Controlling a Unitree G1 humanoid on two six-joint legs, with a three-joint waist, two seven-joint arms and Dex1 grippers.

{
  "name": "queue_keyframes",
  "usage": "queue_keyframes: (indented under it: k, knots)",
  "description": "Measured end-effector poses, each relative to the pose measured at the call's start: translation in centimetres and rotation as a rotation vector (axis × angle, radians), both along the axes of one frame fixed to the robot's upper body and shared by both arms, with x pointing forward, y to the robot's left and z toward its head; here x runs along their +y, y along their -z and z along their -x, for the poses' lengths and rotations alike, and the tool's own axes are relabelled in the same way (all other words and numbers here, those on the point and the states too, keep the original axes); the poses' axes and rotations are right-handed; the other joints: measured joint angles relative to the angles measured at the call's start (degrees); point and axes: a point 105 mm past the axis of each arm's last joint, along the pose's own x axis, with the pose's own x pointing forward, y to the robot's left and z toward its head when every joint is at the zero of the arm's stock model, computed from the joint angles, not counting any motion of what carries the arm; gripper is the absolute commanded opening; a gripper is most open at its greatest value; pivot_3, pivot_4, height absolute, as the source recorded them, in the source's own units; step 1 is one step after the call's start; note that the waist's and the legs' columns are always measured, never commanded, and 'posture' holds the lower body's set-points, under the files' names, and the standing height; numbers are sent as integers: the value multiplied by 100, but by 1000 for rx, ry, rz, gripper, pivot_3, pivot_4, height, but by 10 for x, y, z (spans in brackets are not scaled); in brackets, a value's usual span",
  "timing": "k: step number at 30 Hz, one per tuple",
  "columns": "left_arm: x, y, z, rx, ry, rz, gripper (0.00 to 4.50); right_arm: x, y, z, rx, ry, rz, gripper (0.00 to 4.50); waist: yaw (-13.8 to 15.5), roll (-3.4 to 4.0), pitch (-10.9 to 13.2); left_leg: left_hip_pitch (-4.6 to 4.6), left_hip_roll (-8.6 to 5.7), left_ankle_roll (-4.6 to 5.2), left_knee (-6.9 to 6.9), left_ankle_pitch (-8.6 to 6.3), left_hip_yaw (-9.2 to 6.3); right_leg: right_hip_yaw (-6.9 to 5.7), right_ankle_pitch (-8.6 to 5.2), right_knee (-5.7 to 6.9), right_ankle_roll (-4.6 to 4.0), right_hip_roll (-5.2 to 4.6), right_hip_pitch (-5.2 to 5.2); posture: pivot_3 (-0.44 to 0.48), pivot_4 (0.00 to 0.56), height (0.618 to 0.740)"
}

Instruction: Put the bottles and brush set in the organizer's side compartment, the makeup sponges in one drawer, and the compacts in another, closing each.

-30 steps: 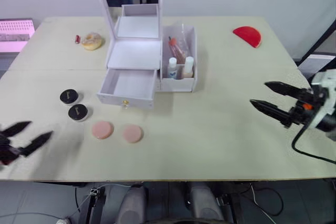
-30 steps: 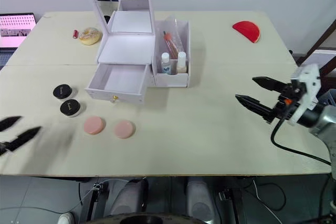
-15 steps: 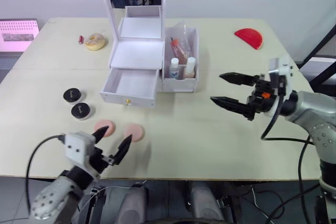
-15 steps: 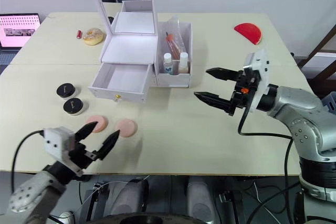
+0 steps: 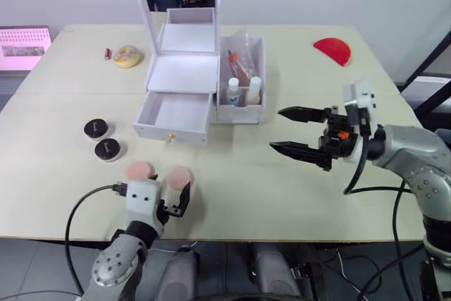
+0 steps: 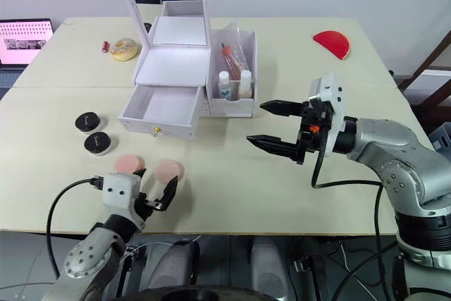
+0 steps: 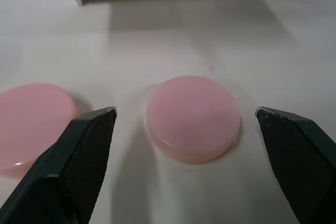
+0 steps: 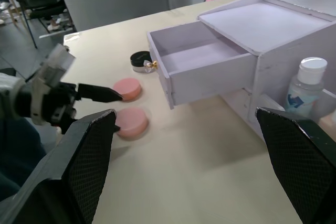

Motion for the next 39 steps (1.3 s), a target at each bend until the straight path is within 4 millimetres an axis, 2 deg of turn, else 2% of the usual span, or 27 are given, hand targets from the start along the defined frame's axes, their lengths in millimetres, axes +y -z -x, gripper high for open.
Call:
queue_keyframes:
  k: [3, 7, 10, 18, 32, 39]
  knots:
    - [-3, 6, -4, 14, -4, -1, 4469, 5, -5, 1, -16, -32, 6, 4500, 0, 0, 0, 2, 0, 0, 0, 0, 0, 0, 0, 3, 0, 0, 0, 0, 150, 739]
    - [-3, 3, -8, 1, -7, 1, 4469, 8, -17, 1, -55, -52, -1, 4500, 3, 0, 0, 6, 0, 0, 2, 0, 0, 0, -1, 6, 1, 0, 1, 0, 150, 739]
    - [-2, 11, -8, 25, -7, -8, 4469, 10, -20, 1, -60, -60, -13, 4500, 3, 0, 0, 6, 0, 0, 0, 0, 0, 0, -1, 6, 1, 0, 1, 0, 150, 739]
    - [-9, 7, -15, 0, 12, 5, 4469, 11, -28, 0, -79, -44, -51, 4500, 4, 0, 0, 7, 0, 0, 1, 0, 0, 0, -1, 8, 1, 0, 1, 0, 150, 739]
    - [-13, 8, -19, -7, 24, 3, 4469, 12, -29, 1, -89, -37, -52, 4500, 3, 0, 0, 11, 0, 0, -2, 0, 0, 0, -1, 11, 1, 0, 1, 0, 150, 739]
    - [-10, 4, -16, 73, 43, -69, 4469, 12, -28, 0, -85, -23, -52, 4500, 1, 0, 0, 12, 0, 0, -3, 0, 0, 0, -1, 13, 2, 0, 1, 0, 150, 739]
